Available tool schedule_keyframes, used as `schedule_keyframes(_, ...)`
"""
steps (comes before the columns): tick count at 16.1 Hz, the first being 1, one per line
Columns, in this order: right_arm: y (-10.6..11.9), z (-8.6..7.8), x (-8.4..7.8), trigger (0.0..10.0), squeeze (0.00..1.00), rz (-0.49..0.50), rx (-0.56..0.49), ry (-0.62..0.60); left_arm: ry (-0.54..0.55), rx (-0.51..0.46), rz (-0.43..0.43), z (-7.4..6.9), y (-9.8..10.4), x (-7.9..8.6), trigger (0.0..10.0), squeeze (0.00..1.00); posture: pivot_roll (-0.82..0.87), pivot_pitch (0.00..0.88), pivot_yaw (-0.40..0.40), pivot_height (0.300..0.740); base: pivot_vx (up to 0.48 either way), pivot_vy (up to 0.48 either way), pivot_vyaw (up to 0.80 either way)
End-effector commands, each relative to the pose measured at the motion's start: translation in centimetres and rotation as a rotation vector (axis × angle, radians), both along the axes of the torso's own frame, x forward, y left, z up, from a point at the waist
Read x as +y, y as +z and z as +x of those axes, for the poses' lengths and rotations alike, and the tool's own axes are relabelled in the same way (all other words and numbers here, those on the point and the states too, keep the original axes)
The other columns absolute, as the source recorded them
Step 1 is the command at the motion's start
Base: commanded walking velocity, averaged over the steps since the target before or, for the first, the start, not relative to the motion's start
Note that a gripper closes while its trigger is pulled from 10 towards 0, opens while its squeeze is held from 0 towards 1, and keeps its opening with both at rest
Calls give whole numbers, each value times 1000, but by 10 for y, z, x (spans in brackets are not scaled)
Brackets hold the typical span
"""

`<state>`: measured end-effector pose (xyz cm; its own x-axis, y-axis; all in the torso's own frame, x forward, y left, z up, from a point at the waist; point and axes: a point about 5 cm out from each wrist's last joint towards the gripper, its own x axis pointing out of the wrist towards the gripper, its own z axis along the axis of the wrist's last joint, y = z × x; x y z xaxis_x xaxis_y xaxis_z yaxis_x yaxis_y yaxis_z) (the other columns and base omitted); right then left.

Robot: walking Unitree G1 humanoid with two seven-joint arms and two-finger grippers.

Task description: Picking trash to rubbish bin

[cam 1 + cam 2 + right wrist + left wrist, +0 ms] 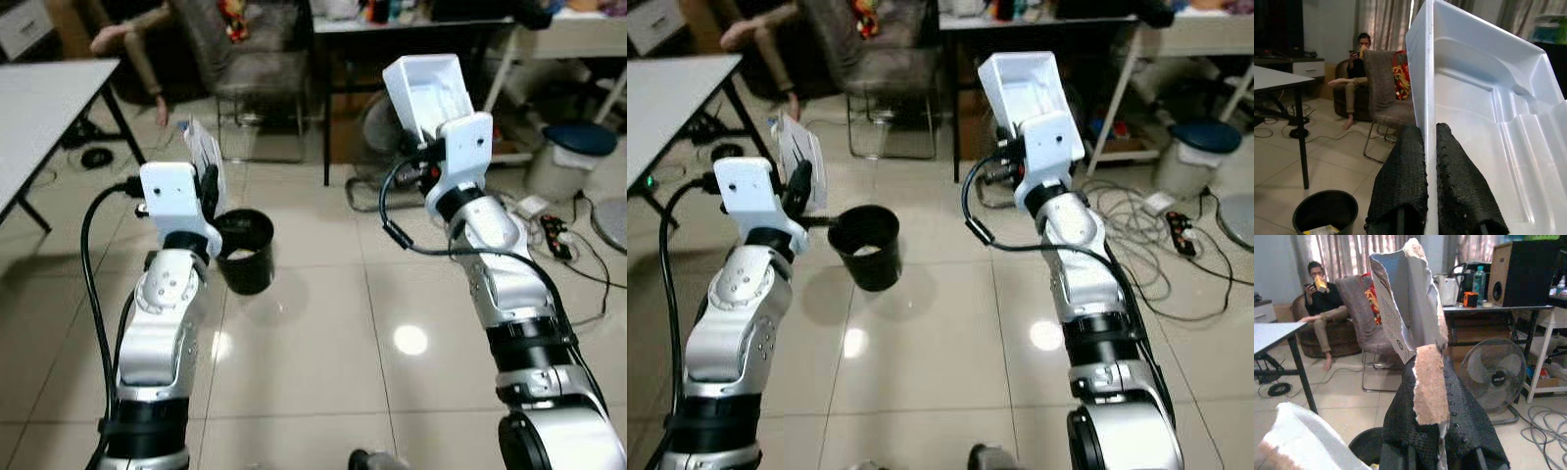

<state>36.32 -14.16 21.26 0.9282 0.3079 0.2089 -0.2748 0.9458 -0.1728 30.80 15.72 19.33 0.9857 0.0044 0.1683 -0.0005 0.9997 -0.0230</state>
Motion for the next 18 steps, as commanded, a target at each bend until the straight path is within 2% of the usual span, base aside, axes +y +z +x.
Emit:
schedule_keyframes(1,6,-1,4,10000,0,-1,-27,15,3,-6,9,1,2,3,10000,0,-86,80,81,740,439,0,0)
schedule_keyframes(3,6,-2,4,10000,0,0,-27,14,-3,-3,3,0,2,2,10000,0,-86,80,81,740,219,208,0)
schedule_keyframes(18,2,-4,4,10000,0,4,-21,5,-16,22,13,0,-2,0,10000,0,-84,87,91,740,0,472,0)
